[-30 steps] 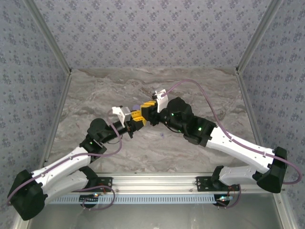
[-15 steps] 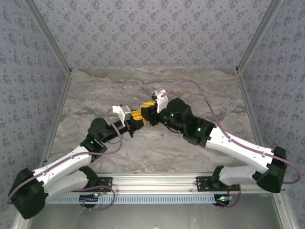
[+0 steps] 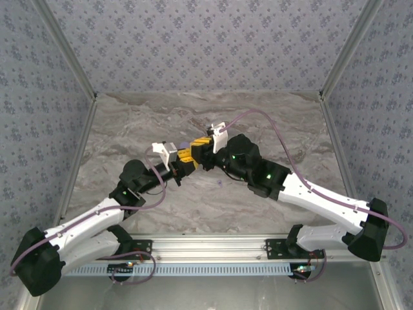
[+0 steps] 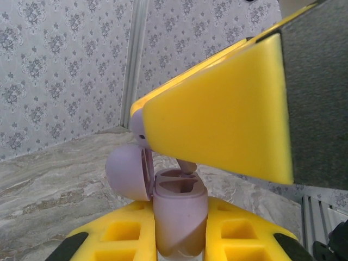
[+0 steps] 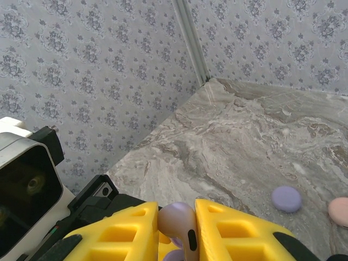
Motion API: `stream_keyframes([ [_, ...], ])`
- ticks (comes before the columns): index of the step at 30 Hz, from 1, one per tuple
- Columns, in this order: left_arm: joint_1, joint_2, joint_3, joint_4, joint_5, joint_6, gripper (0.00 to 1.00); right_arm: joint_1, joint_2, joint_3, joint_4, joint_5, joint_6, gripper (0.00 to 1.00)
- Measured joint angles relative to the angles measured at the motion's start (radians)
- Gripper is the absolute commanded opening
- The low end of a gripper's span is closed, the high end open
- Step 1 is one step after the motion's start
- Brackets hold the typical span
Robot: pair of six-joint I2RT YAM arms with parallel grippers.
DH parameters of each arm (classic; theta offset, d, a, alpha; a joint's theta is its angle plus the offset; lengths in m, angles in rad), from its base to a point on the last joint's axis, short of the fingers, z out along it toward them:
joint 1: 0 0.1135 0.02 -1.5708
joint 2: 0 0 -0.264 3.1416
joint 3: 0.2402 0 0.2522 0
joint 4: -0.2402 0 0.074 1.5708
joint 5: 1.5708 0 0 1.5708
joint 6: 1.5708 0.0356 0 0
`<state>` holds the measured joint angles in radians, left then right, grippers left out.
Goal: Insert wireless bluetooth earbuds into charging case
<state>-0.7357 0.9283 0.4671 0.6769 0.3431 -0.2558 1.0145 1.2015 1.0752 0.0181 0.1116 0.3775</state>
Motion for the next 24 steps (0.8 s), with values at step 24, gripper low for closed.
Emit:
stream_keyframes([
  [24,0.000,0.024,0.011,0.027,-0.054,-0.014,0.00,-0.063,-0.089,-0.034,-0.005,-0.022,0.009,0.26],
])
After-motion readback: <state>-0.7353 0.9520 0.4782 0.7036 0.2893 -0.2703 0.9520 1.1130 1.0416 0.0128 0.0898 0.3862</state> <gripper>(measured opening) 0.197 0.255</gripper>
